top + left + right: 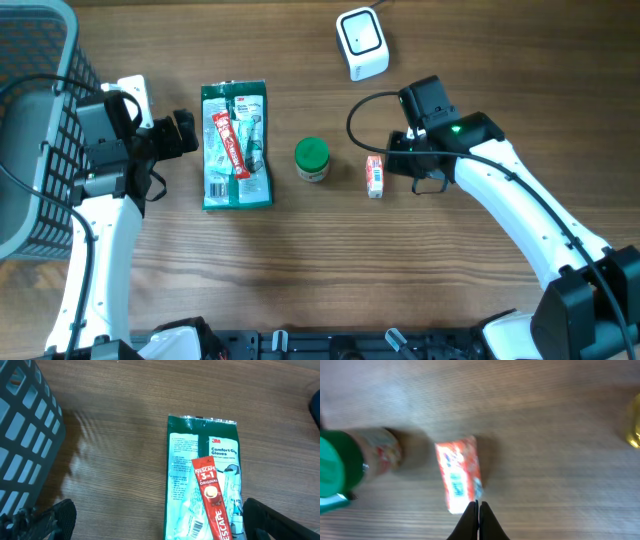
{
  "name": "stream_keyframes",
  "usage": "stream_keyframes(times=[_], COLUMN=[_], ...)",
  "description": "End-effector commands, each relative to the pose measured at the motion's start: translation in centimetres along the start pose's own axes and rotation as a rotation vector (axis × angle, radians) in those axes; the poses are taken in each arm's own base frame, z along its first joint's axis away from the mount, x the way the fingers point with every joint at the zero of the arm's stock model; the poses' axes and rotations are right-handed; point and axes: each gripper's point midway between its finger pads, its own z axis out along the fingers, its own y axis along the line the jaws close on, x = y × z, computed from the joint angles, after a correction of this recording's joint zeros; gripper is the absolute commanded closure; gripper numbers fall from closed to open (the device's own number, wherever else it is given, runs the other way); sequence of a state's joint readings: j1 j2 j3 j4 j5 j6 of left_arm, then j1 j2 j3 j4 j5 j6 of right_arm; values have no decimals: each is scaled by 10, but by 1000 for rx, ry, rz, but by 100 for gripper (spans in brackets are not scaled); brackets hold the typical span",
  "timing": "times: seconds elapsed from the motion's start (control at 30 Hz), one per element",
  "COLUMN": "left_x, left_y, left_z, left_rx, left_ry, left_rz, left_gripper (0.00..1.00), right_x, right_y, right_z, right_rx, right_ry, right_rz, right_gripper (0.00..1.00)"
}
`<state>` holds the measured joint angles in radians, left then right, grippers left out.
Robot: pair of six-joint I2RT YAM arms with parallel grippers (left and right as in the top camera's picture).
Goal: Scan the item barcode
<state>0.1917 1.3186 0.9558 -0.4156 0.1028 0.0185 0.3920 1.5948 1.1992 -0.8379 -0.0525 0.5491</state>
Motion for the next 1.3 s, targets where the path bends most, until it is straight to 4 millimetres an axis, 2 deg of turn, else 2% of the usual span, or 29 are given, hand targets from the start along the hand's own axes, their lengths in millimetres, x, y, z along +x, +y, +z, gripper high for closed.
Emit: stream_keyframes(times=[0.0, 0.07, 0.13, 0.2, 0.3, 0.4, 0.57, 0.67, 0.73, 0.8, 0.9, 0.93, 0.97, 1.0, 1.03, 1.1, 1.2, 1.27], left_x=[-3, -3, -3, -3, -3, -3, -3, -3, -3, -3, -3, -3, -3, -3, -3, -3, -3, -3], left_y=[1, 1, 1, 1, 1, 1, 1, 1, 1, 1, 1, 1, 1, 1, 1, 1, 1, 1], left_z=[0, 0, 0, 0, 0, 0, 0, 0, 0, 0, 0, 0, 0, 0, 0, 0, 0, 0], left_rx=[2, 2, 2, 2, 2, 2, 2, 2, 2, 2, 2, 2, 2, 2, 2, 2, 2, 2], left_ry=[-6, -6, -6, -6, -6, -6, -6, -6, -6, -6, -6, -6, -6, -6, -6, -6, -6, -6], left_rz=[5, 5, 5, 5, 5, 5, 5, 5, 5, 5, 5, 5, 5, 5, 5, 5, 5, 5], left_gripper=[0, 0, 0, 0, 0, 0, 0, 0, 0, 0, 0, 0, 0, 0, 0, 0, 0, 0], right_x=[-7, -7, 7, 9, 21, 38, 10, -7, -16, -25, -31, -31, -31, -29, -22, -8, 10, 21], right_y=[35, 57, 82, 103, 112, 124, 112, 129, 136, 121, 94, 74, 62, 48, 32, 18, 13, 24], right_z=[-3, 4, 20, 44, 61, 65, 66, 61, 57, 52, 27, 10, 3, 1, 4, 16, 31, 38], right_rx=[-169, -234, -259, -238, -230, -225, -130, -194, -217, -162, -110, -78, -57, -28, 14, 40, 32, -45], right_ry=[-13, -2, 25, -20, 20, 39, -121, -194, -242, -267, -257, -242, -231, -206, -160, -88, -25, 19], right_rz=[-15, 16, -27, -91, -5, -45, -41, -68, -148, -142, -190, -166, -154, -141, -140, -128, -126, -129], right_gripper=[96, 96, 96, 96, 96, 96, 96, 95, 87, 75, 60, 59, 53, 43, 32, 27, 26, 26])
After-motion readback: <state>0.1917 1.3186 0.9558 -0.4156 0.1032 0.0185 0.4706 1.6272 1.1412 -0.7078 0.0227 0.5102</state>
